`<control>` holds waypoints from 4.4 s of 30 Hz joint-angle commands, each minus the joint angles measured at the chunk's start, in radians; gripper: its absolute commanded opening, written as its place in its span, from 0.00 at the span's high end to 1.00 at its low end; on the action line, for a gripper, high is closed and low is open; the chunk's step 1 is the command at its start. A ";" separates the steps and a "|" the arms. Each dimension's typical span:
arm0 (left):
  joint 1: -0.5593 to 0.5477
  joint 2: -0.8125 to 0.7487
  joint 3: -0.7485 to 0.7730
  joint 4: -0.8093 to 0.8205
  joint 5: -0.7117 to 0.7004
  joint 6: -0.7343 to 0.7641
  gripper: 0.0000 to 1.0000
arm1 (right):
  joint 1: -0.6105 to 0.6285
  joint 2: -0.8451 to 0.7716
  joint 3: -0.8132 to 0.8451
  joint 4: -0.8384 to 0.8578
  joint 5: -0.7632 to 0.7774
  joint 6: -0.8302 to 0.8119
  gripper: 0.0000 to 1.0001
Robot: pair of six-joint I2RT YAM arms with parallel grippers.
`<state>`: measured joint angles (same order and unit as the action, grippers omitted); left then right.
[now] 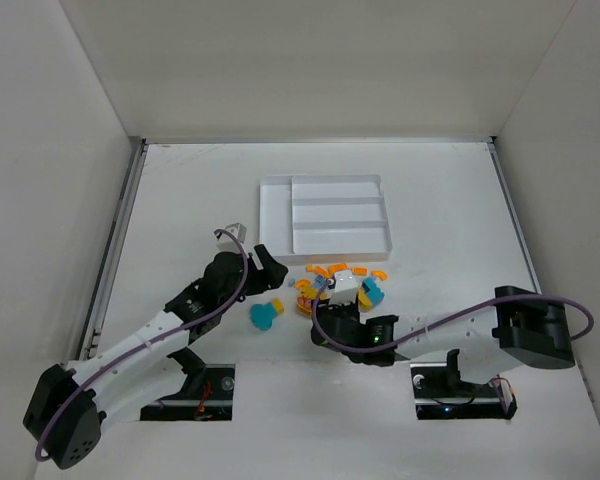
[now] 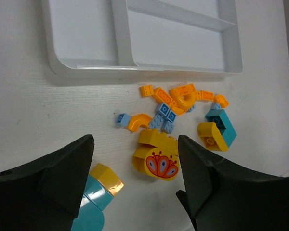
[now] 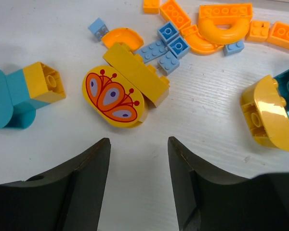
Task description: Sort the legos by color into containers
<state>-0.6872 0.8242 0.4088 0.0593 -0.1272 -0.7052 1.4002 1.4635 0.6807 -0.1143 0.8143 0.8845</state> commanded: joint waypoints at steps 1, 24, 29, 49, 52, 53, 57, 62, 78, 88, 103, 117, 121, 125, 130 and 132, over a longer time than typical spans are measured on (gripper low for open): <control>0.004 0.019 0.048 0.016 0.064 -0.031 0.31 | -0.022 -0.049 -0.041 0.139 -0.068 -0.051 0.31; -0.031 0.053 0.055 0.028 -0.020 0.030 0.36 | -0.137 0.285 0.227 -0.008 0.043 0.174 0.01; -0.021 0.047 0.047 0.024 -0.017 0.027 0.36 | -0.140 0.325 0.230 0.022 0.048 0.169 0.03; -0.009 -0.006 0.088 -0.030 0.215 -0.107 0.30 | -0.076 -0.141 -0.042 0.264 -0.143 -0.226 0.31; 0.041 -0.066 0.068 -0.006 0.355 -0.184 0.25 | -0.120 -0.229 -0.110 0.425 -0.315 -0.312 0.30; 0.050 -0.080 0.062 0.003 0.376 -0.198 0.24 | -0.134 -0.245 -0.121 0.453 -0.348 -0.324 0.30; 0.085 -0.125 0.021 0.034 0.445 -0.267 0.22 | -0.172 -0.284 -0.133 0.502 -0.424 -0.358 0.30; 0.073 -0.068 -0.010 0.091 0.483 -0.310 0.22 | -0.178 -0.284 -0.122 0.536 -0.475 -0.398 0.29; 0.033 0.058 0.008 0.198 0.563 -0.335 0.43 | -0.204 -0.256 -0.101 0.587 -0.549 -0.437 0.29; 0.021 0.087 0.024 0.208 0.604 -0.347 0.64 | -0.229 -0.252 -0.112 0.614 -0.580 -0.437 0.29; 0.082 0.062 -0.019 0.228 0.537 -0.381 0.91 | -0.238 -0.267 -0.148 0.639 -0.573 -0.418 0.07; -0.033 -0.013 -0.008 0.231 0.129 -0.257 0.90 | -0.267 -0.358 -0.202 0.582 -0.530 -0.364 0.00; -0.093 0.009 0.007 0.231 0.084 -0.231 0.90 | -0.267 -0.319 -0.185 0.585 -0.596 -0.378 0.00; -0.114 0.021 0.010 0.238 0.083 -0.235 0.90 | -0.277 -0.273 -0.153 0.597 -0.619 -0.386 0.00; -0.120 0.012 0.010 0.244 0.095 -0.246 0.90 | -0.277 -0.229 -0.129 0.622 -0.633 -0.389 0.02; -0.120 0.015 0.015 0.243 0.112 -0.247 0.90 | -0.280 -0.212 -0.127 0.646 -0.635 -0.389 0.05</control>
<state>-0.8017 0.8463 0.3912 0.2520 -0.0170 -0.9512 1.1313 1.2320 0.5030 0.4503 0.2008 0.5014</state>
